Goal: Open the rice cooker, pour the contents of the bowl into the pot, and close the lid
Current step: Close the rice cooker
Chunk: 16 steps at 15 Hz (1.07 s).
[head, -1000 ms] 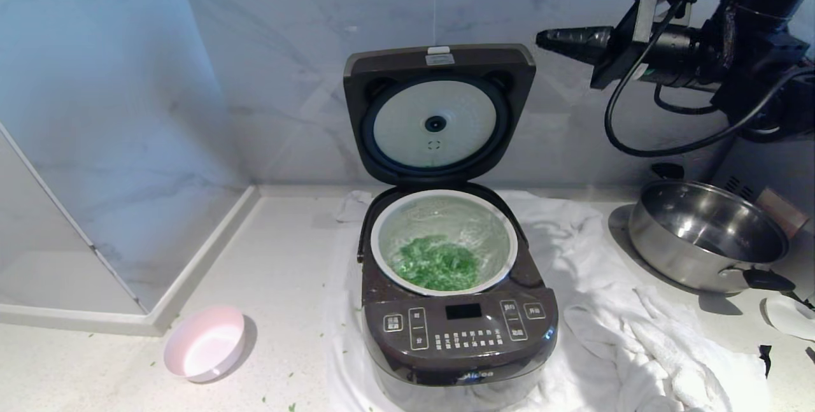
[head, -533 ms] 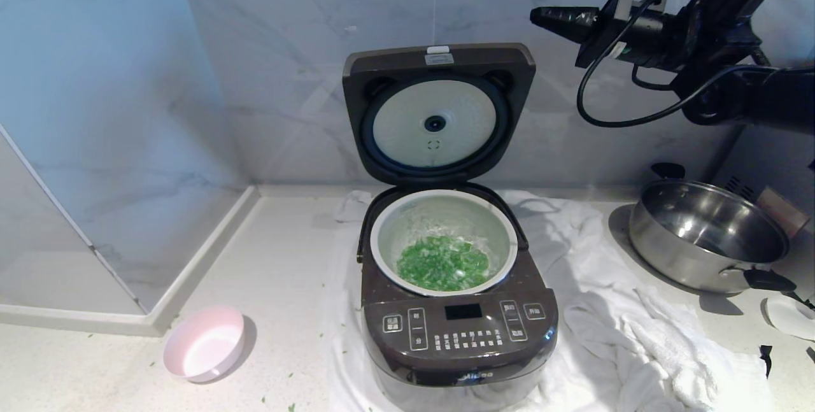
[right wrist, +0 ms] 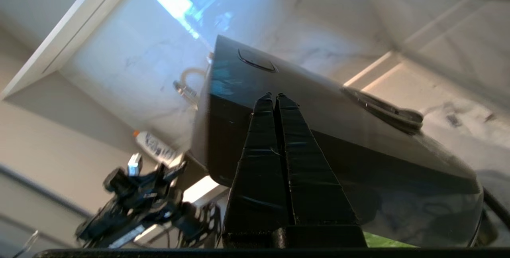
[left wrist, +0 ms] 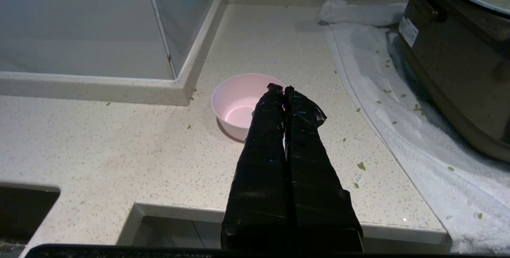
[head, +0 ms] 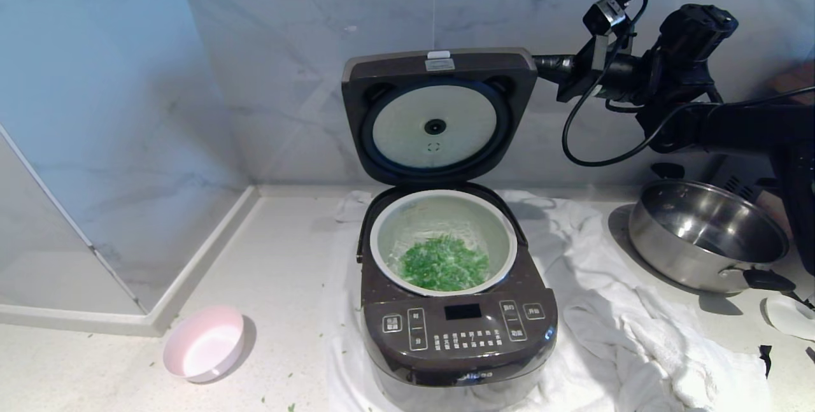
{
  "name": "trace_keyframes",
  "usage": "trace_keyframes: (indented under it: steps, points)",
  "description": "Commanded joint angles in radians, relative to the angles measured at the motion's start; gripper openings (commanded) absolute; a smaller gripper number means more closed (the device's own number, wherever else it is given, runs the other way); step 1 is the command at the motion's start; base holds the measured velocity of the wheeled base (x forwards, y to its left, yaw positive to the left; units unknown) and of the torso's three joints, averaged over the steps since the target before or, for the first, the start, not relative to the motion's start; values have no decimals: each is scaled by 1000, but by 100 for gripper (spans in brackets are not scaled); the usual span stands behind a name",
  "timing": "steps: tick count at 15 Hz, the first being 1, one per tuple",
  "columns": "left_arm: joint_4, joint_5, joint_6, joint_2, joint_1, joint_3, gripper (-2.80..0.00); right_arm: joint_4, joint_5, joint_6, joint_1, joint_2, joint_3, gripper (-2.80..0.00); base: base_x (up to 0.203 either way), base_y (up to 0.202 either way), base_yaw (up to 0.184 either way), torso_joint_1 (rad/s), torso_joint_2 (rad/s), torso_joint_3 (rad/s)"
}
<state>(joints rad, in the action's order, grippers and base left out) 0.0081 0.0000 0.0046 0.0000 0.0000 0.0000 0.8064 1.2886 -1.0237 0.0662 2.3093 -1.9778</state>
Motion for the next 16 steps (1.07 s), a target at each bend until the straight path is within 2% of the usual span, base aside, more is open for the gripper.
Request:
trace_keyframes:
  steps: [1,6,11,16]
  points:
    - [1,0,0,0,0,2,-280,7,15,-6,6,12,10,-280,0,0,0,0,0,0]
    - [1,0,0,0,0,2,-280,8,116,-7,-2,3,18,-280,0,0,0,0,0,0]
    - [1,0,-1,0,0,2,-280,73,210,-8,30,-71,215,-280,0,0,0,0,0,0]
    - [1,0,0,0,0,2,-280,164,207,-6,75,-99,448,-280,0,0,0,0,0,0]
